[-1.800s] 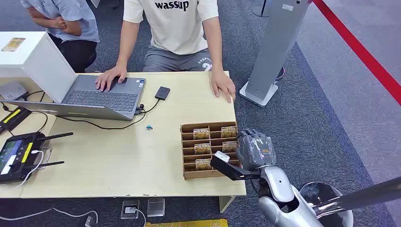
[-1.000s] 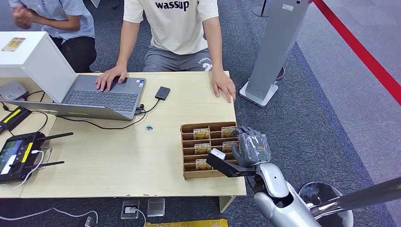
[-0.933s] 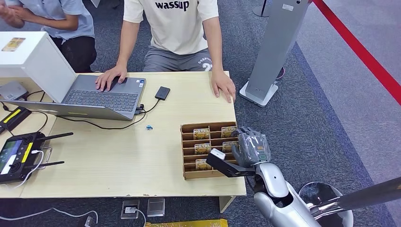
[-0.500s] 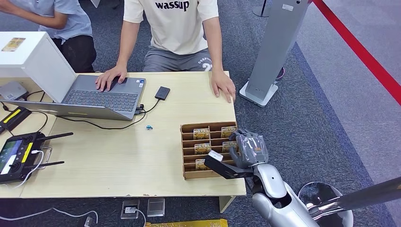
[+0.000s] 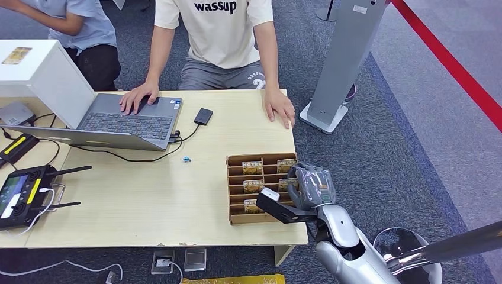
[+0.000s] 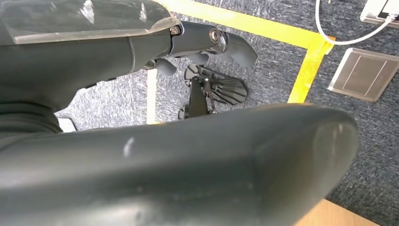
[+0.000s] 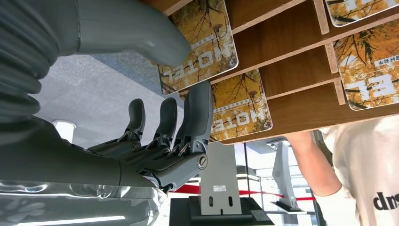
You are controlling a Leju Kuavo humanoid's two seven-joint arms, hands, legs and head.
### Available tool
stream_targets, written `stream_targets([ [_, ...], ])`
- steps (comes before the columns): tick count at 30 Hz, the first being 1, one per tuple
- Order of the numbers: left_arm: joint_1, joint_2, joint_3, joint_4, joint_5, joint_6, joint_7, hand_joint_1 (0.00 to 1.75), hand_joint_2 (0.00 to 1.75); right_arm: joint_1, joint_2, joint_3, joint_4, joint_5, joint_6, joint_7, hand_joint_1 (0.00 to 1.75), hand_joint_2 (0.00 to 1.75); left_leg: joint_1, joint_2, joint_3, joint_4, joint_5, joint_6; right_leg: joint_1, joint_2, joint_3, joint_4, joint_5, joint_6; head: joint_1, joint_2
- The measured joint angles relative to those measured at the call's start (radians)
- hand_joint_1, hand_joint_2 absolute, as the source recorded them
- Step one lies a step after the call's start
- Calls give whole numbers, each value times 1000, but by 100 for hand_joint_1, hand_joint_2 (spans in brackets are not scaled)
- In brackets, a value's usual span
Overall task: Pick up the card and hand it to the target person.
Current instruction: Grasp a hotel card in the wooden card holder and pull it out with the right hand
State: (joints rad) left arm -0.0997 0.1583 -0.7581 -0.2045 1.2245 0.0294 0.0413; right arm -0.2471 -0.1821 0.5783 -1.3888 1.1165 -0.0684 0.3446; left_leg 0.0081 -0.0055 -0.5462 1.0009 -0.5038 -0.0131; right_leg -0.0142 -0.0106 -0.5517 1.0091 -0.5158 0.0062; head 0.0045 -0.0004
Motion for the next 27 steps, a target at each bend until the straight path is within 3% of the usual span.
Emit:
stream_targets([
  [7,0,0,0,0,-1,-3,6,0,0,4,-8,1,-15,-3,8,13,173,175,0,0,0,0,0,0,0,0,0,0,0,0,0,0],
  [16,0,0,0,0,-2,-7,1,0,0,22,-20,3,-36,26,-14,24,175,175,0,0,0,0,0,0,0,0,0,0,0,0,0,0],
  [27,1,0,0,0,0,-9,-16,0,0,42,-34,-39,-126,89,-155,-41,175,175,0,0,0,0,0,0,0,0,0,0,0,0,0,0],
])
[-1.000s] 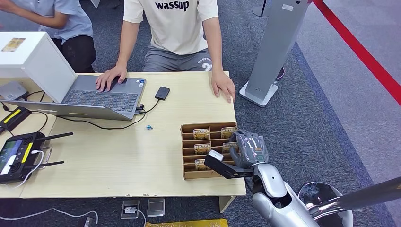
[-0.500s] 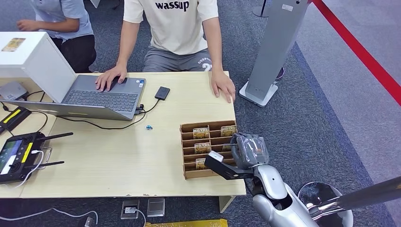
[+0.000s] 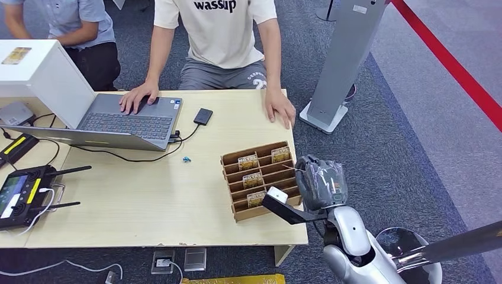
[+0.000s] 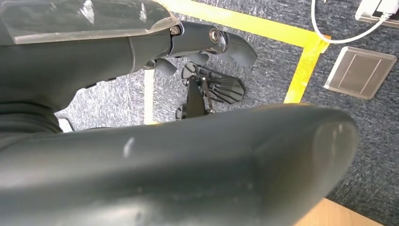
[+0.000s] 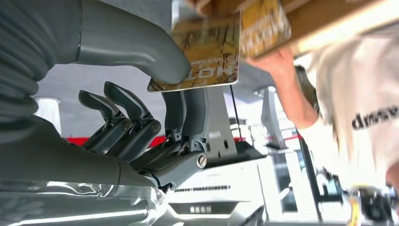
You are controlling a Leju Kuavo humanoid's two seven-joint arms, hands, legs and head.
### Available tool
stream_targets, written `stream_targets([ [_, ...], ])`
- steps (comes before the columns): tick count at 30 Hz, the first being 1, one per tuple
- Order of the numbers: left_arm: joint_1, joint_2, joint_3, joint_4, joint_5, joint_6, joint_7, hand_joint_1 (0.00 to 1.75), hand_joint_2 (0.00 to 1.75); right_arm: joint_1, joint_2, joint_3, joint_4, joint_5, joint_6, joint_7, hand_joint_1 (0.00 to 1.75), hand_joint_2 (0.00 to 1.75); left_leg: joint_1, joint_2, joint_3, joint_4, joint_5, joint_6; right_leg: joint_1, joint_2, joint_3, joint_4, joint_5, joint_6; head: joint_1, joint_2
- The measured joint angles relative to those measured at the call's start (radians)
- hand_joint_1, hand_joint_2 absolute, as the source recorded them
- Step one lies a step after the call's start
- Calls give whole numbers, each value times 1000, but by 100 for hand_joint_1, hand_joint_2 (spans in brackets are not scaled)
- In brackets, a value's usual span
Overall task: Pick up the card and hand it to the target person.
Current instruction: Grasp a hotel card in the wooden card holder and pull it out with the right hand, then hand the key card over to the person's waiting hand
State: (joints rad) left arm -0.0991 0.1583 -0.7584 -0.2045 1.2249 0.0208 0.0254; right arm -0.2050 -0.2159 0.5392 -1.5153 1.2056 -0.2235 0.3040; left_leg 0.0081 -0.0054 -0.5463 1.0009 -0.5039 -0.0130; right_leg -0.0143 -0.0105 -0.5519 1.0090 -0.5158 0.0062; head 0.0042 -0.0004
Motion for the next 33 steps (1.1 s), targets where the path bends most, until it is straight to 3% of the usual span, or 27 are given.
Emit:
stream_targets([
  [12,0,0,-1,0,-21,-21,-13,0,0,-34,-8,-72,-111,22,-99,-76,175,175,0,0,0,0,0,0,0,0,0,0,0,0,0,0],
  [17,-1,0,-15,0,-40,-34,-14,0,0,-114,-6,-81,-113,37,-144,-120,175,175,0,0,0,0,0,0,0,0,0,0,0,0,0,0],
  [23,-5,0,-44,0,-60,-42,-14,0,0,-280,16,-81,-54,75,-222,-193,175,175,0,0,-1,0,0,0,0,0,0,1,0,0,2,0],
  [33,-6,0,-57,0,-64,-47,-13,0,0,-446,64,-54,136,150,-229,-213,175,175,0,-1,-1,0,0,0,0,-1,0,1,0,0,0,0],
])
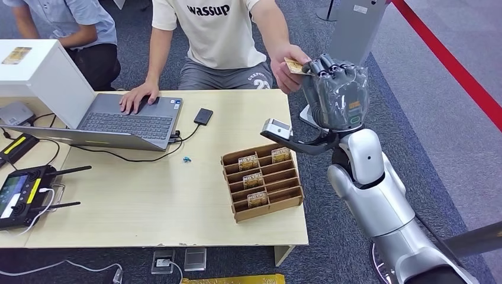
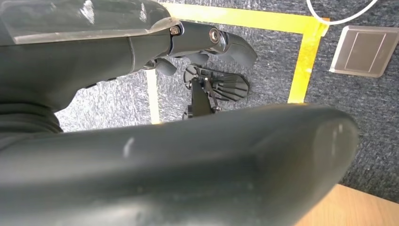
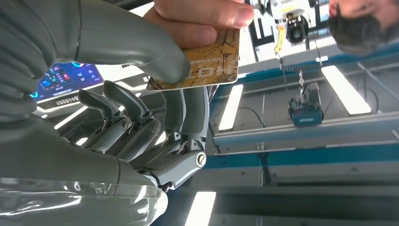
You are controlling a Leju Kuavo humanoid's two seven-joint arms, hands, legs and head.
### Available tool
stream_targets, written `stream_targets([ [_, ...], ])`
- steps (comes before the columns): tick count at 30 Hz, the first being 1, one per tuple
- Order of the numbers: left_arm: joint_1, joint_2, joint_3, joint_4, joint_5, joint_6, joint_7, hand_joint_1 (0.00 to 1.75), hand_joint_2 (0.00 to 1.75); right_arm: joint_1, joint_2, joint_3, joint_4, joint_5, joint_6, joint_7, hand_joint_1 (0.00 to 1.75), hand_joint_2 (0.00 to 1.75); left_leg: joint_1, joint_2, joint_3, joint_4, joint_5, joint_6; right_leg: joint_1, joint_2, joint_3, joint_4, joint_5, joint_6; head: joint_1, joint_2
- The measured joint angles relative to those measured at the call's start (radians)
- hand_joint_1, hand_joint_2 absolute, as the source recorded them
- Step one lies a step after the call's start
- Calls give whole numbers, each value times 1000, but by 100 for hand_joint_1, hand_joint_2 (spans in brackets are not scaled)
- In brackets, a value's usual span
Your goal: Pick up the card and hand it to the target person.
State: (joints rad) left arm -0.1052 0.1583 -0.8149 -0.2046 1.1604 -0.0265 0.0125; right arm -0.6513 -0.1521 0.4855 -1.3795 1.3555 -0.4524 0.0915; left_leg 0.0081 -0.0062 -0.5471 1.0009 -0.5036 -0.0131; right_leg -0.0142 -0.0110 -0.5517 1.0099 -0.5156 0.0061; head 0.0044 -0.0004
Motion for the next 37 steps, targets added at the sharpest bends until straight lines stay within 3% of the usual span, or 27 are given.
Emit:
stream_targets([
  [3,0,0,-2,0,0,-1,2,0,0,-14,6,10,62,1,7,-5,172,175,0,0,0,0,0,0,0,0,0,0,0,0,1,0],
  [4,0,0,-2,0,1,-1,2,0,0,-16,9,14,83,-4,10,-8,159,175,0,0,0,0,0,0,0,0,0,0,0,0,1,0],
  [7,0,0,-2,0,5,1,5,0,0,-18,13,24,129,-30,25,-18,41,175,0,0,0,0,0,0,0,0,0,0,0,0,1,0],
  [8,1,0,-2,0,9,2,6,0,0,-17,14,26,142,-45,31,-24,10,175,0,0,0,0,0,0,0,0,0,0,0,0,1,0],
  [9,1,0,-2,0,13,5,7,0,0,-14,15,28,153,-64,36,-30,2,175,0,0,0,0,0,0,0,0,0,0,0,0,1,0],
  [21,2,-1,-2,0,62,39,6,0,0,101,31,47,151,-346,79,-68,0,175,0,0,0,0,0,0,0,0,-1,0,0,0,0,0],
  [29,7,-1,-1,0,81,53,9,0,0,269,-4,-3,-66,-930,303,-93,0,175,0,0,0,0,0,0,0,0,-1,-1,0,0,0,0],
  [37,9,1,-1,0,87,49,14,0,0,442,-85,-82,-296,-1316,545,-99,0,175,0,0,1,0,0,0,0,0,-1,-1,0,0,0,0],
])
